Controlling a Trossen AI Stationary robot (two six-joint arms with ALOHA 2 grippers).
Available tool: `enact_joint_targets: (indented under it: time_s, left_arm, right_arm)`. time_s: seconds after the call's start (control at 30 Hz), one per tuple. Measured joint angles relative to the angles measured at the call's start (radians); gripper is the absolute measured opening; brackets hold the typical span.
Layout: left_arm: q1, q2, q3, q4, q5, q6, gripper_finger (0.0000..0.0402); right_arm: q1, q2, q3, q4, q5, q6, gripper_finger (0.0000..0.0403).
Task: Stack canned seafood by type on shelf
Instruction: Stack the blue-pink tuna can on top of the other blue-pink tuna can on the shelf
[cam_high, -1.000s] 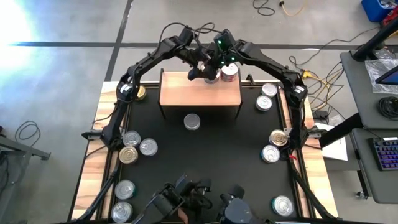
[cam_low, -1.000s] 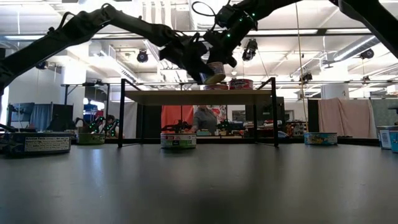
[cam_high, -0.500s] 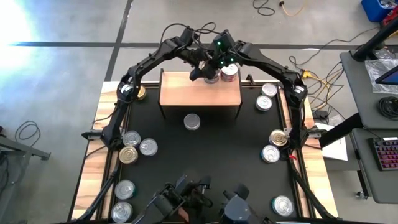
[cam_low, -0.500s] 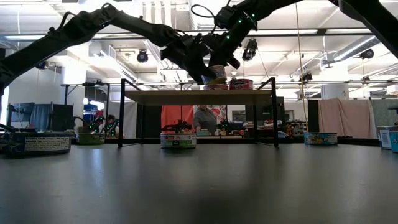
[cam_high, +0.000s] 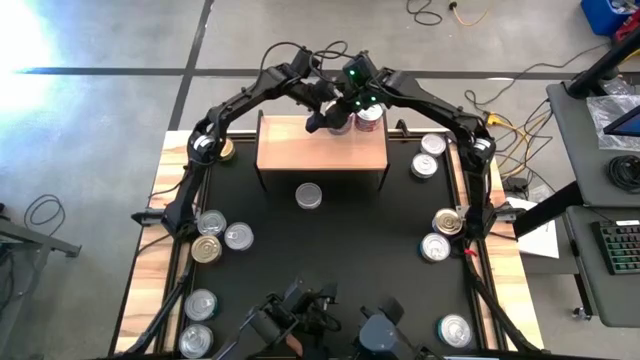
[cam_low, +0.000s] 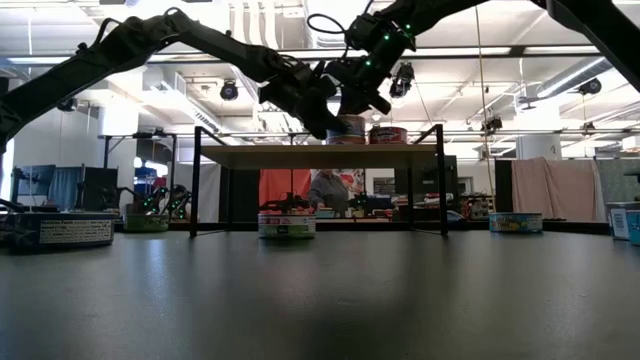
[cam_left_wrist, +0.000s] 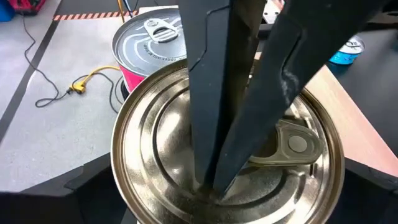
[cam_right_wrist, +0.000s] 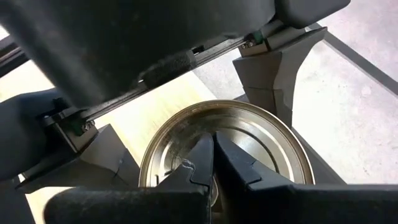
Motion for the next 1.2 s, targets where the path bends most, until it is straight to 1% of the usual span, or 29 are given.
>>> enact_joint_targets:
  time_s: [0.3,0.53,0.9,1.2]
  left_arm:
    - [0.000,-0.001,-0.001,-0.010,-0.001,-0.002,0.0393]
    - [0.000,-0.004,0.030,-0.074,-0.003,0.004,0.0393]
    - [0.006,-0.013,0.033,-0.126,-0.006,0.028,0.0393]
    - [0.022,-0.019,0.033,-0.162,0.000,0.033,0.0398]
  right_arm:
    - [0.000,-0.004,-0.043,0.012,-0.006,0.013,0.0009]
    - [-0.001,-0.002,-0.077,0.019,-0.034,0.035,0.0009]
    - [0.000,-0.001,-0.081,0.018,-0.039,0.041,0.0009]
    - [-0.001,-0.002,-0.135,-0.005,-0.042,0.060,0.0009]
